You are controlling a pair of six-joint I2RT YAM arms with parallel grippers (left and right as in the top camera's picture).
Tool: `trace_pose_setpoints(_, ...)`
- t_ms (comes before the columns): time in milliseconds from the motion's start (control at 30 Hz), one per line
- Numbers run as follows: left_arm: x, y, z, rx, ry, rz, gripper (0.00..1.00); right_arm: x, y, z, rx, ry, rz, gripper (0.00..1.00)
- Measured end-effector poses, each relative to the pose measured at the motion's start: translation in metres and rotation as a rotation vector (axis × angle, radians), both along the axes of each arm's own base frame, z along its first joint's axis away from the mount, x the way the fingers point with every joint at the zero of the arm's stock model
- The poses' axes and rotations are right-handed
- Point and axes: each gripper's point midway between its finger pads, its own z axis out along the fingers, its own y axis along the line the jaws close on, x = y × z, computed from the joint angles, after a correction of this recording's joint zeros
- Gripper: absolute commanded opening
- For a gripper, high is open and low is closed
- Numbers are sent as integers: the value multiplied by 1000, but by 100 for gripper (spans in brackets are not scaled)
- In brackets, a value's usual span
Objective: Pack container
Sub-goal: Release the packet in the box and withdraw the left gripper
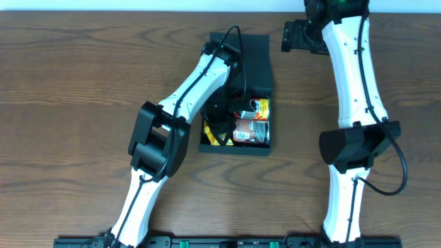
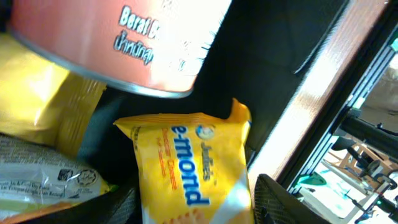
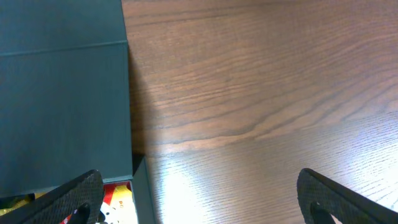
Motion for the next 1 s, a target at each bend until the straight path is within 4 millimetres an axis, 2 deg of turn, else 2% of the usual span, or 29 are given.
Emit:
trace_pose_setpoints(167,-1,-1,0,-14,3,-9,60,0,0,0,0,0,0,99)
trace_pose_setpoints(300,0,0,0,-9,-1,-14,76,0,0,0,0,0,0,99)
trace_pose_setpoints(333,1,1,0,2,-5,-12,90,0,0,0,0,0,0,99)
trace_pose_setpoints(367,1,3,-1,11,-11,-19,95,0,0,0,0,0,0,99)
trace_pose_setpoints(567,10,20,-5,119,-54,6,95,0,0,0,0,0,0,99)
trace_pose_setpoints(800,26,46,-7,238,-85,155,95,1,0,0,1,-5,0,99)
trace_pose_setpoints(900,31,41,-2,194,-80,201,95,4,1,1,3,-18,0,99)
trace_pose_setpoints(1000,40,24,12,92,-90,232,95,5,1,2,4,-22,0,99)
